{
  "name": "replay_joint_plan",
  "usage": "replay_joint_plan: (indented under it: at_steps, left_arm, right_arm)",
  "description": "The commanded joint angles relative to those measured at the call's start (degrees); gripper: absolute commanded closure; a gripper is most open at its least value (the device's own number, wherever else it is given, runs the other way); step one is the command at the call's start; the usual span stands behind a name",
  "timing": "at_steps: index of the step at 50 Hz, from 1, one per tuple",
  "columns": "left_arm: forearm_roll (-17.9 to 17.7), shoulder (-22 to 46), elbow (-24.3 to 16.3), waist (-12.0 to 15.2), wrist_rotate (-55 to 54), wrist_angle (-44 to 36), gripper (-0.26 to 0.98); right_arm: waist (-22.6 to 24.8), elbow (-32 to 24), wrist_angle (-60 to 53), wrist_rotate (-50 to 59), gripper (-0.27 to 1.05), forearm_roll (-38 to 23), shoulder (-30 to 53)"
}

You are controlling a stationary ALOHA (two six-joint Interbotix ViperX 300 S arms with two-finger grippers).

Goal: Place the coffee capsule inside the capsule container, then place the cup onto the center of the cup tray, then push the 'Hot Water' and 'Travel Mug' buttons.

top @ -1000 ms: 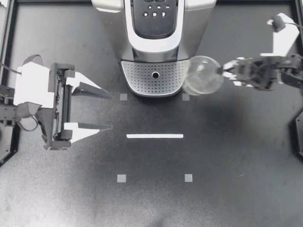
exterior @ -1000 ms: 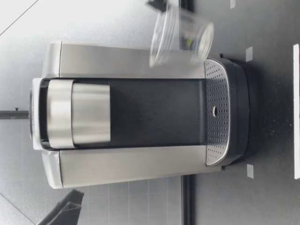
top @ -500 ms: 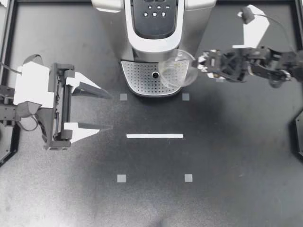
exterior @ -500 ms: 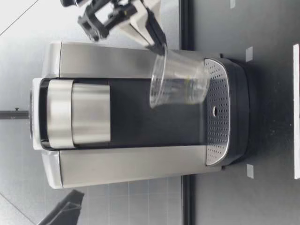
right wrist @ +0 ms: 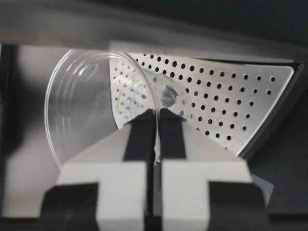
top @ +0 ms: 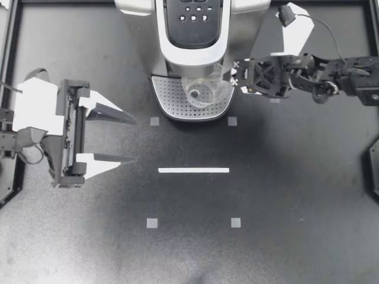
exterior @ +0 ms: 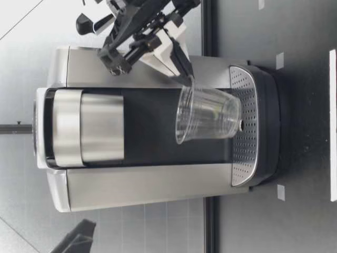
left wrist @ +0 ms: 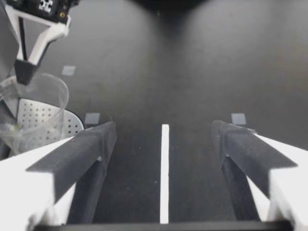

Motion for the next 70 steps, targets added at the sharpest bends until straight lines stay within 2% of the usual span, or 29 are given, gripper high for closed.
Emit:
replay_joint_plan:
  at_steps: [1,21,40,55,70]
  left_arm:
    - [-0.1,-0.8,-0.5,0.2,-0.1,-0.4,-0.02]
    - [-0.1,-0.8,-0.1,0.2,-0.1,-0.8,-0.02]
    - [-0.1,-0.9,-0.1,0.2,-0.1,-0.8,-0.02]
    - [-0.4,-1.1,0.0,0.2,-0.1,-0.8,-0.02]
    - [-0.6,-1.8,0.0,0.2,-0.1,-0.9,-0.02]
  right_arm:
    - [0.3,-1.8,-0.3,-0.2,0.72,-0.1,-0.2]
    - [0.2,-2.5,-1.0,-0.3,0.68,-0.4,1.0]
    - [1.1,-3.7,-1.3,-0.2,0.36,-1.0,1.8]
    - [1.4,-4.5,-1.3,-0.2,0.35,-1.0,2.4]
    - [1.4,-3.3,-1.4,-0.4,0.32,-1.7,-1.0]
